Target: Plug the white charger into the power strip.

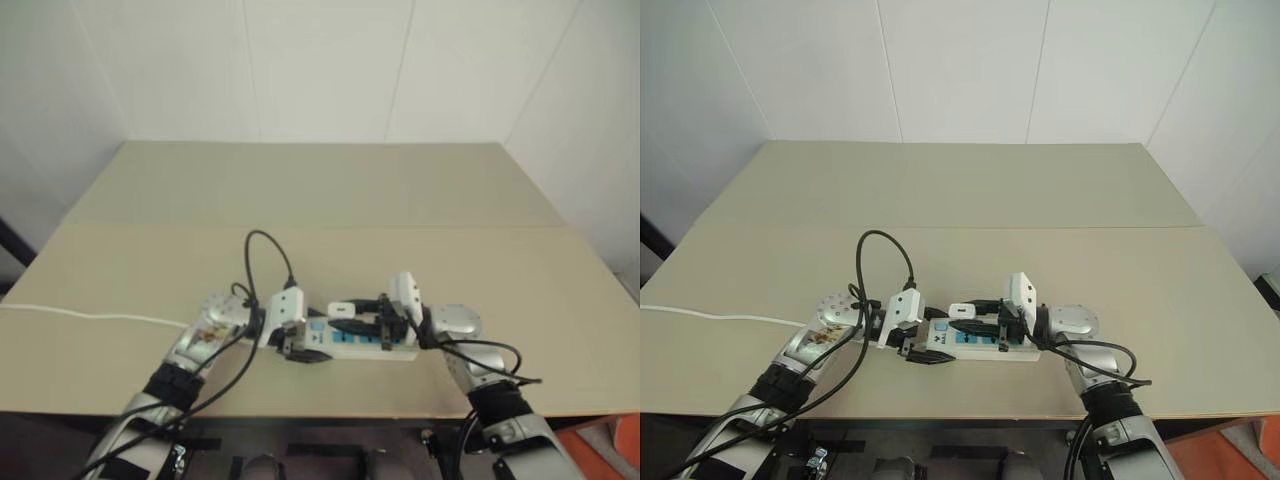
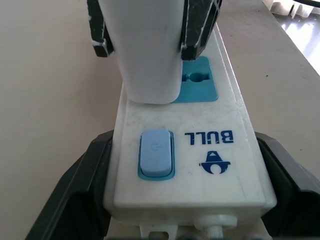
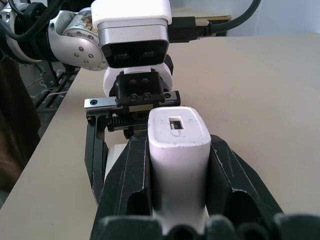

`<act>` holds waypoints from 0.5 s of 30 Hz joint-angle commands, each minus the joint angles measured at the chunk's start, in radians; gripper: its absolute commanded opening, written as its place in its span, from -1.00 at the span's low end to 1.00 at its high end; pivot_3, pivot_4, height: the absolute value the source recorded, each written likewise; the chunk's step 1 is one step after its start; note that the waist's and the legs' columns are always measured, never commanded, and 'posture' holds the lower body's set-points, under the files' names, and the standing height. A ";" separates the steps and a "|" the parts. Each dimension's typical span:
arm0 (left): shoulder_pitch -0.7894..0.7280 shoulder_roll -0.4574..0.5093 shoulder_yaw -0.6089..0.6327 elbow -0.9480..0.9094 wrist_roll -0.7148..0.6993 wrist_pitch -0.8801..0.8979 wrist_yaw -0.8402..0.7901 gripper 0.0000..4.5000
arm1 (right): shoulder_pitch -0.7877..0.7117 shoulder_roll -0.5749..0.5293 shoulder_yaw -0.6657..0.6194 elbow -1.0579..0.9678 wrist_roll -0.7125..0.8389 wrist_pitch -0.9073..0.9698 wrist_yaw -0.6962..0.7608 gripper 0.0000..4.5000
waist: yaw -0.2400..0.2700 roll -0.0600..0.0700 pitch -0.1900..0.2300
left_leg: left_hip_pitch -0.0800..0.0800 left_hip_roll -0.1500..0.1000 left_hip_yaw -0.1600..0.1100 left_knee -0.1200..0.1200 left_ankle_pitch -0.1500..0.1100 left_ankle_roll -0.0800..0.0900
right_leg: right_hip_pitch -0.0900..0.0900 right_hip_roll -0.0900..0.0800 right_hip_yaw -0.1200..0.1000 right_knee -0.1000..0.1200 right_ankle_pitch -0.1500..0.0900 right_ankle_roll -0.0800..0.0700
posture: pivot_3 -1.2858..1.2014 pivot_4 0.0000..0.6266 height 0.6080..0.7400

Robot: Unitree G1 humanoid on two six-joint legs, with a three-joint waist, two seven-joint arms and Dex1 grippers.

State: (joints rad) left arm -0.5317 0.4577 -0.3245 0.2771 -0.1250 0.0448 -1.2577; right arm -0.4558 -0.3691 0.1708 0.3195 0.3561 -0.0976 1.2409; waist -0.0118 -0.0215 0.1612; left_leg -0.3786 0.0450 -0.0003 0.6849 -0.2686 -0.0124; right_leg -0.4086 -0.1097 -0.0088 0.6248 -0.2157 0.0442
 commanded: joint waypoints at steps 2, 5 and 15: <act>0.016 0.075 0.032 0.012 0.011 0.016 -0.014 0.48 | 0.037 -0.096 -0.038 0.096 -0.052 0.008 0.003 -0.51 | 0.000 0.000 0.000 | 0.003 0.000 0.000 -0.001 0.000 0.000 | 0.002 0.000 0.000 -0.001 0.000 0.000 | 0.03 -0.52 1.00; 0.016 0.079 0.033 0.012 0.010 0.016 -0.014 0.48 | 0.031 -0.104 -0.036 0.115 -0.052 0.000 0.008 -0.51 | 0.001 0.000 0.000 | 0.004 0.000 0.000 -0.002 0.000 0.000 | 0.004 0.000 0.000 -0.001 -0.001 0.000 | 0.03 -0.52 1.00; 0.025 0.092 0.034 0.003 0.007 0.016 -0.010 0.48 | 0.027 -0.137 -0.031 0.164 -0.057 -0.013 0.042 -0.51 | 0.001 0.000 0.000 | 0.005 0.000 0.000 -0.002 0.000 0.000 | 0.004 0.000 0.000 -0.001 -0.001 0.000 | 0.03 -0.52 1.00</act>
State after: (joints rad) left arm -0.5285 0.4624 -0.3324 0.2734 -0.1319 0.0481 -1.2496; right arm -0.4751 -0.3915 0.1842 0.3673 0.3674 -0.1262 1.2844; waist -0.0104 -0.0215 0.1612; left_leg -0.3736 0.0450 -0.0002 0.6825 -0.2687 -0.0123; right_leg -0.4043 -0.1097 -0.0087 0.6239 -0.2164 0.0445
